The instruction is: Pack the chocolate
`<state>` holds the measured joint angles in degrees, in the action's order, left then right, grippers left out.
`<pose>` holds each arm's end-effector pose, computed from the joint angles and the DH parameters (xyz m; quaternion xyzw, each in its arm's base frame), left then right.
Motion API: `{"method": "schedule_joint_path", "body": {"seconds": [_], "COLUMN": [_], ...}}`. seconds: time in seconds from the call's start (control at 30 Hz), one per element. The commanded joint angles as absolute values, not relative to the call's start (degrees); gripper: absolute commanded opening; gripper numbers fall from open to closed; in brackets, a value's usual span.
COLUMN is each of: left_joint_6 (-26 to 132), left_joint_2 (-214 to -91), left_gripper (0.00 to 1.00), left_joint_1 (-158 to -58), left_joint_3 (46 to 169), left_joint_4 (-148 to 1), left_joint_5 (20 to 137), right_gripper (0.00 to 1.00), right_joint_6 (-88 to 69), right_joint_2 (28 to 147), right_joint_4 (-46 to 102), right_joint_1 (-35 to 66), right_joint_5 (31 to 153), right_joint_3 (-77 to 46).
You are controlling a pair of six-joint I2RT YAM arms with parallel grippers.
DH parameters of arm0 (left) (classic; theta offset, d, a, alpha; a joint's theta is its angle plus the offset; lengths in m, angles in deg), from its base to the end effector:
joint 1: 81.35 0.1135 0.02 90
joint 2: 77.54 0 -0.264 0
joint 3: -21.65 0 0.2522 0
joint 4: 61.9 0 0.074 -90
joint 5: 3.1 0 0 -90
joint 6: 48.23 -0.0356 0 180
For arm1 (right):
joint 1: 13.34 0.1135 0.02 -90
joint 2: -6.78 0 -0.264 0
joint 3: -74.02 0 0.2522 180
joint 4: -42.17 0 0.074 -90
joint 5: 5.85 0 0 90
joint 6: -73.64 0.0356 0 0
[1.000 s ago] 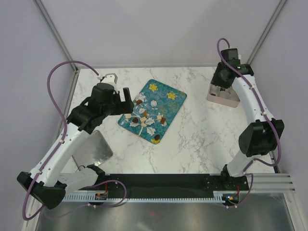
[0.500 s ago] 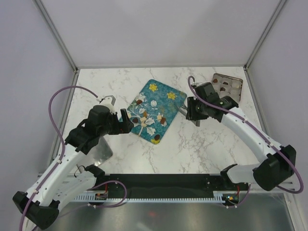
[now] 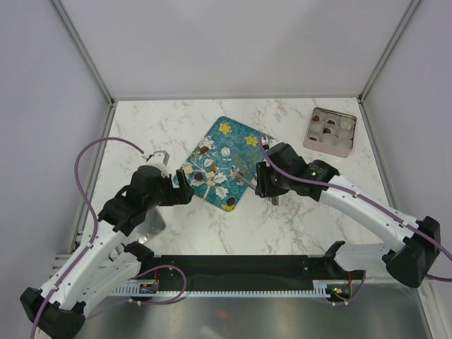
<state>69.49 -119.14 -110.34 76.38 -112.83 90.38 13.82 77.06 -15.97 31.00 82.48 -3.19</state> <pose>0.1364 -0.0731 0.2789 -0.0034 0.8977 -0.1848 0.3999 0.1795 0.1739 0.3070 -0.1114 0.9366 0.1901 0.2726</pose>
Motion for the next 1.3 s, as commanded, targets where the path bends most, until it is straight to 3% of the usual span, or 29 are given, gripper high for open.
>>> {"method": "schedule_joint_path", "body": {"seconds": [0.0, 0.73, 1.27], "left_joint_6": [67.43, 61.36, 61.63], "left_joint_2": [-118.58, -120.08, -119.46], "left_gripper": [0.97, 0.97, 0.97], "left_joint_1": [-110.35, -110.35, -110.35], "left_joint_3": [76.8, 79.09, 78.74], "left_joint_4": [-109.41, -110.82, -110.82], "left_joint_5": [91.47, 92.26, 93.14], "right_gripper": [0.48, 0.46, 0.32], "right_joint_6": [15.02, 18.62, 17.13], "right_joint_2": [78.49, 83.6, 85.27], "right_joint_4": [-14.21, -8.85, -16.23], "right_joint_1": [31.4, 34.21, 34.04], "right_joint_5": [77.56, 79.58, 72.29], "right_joint_3": [-3.91, 0.31, -8.21]}}
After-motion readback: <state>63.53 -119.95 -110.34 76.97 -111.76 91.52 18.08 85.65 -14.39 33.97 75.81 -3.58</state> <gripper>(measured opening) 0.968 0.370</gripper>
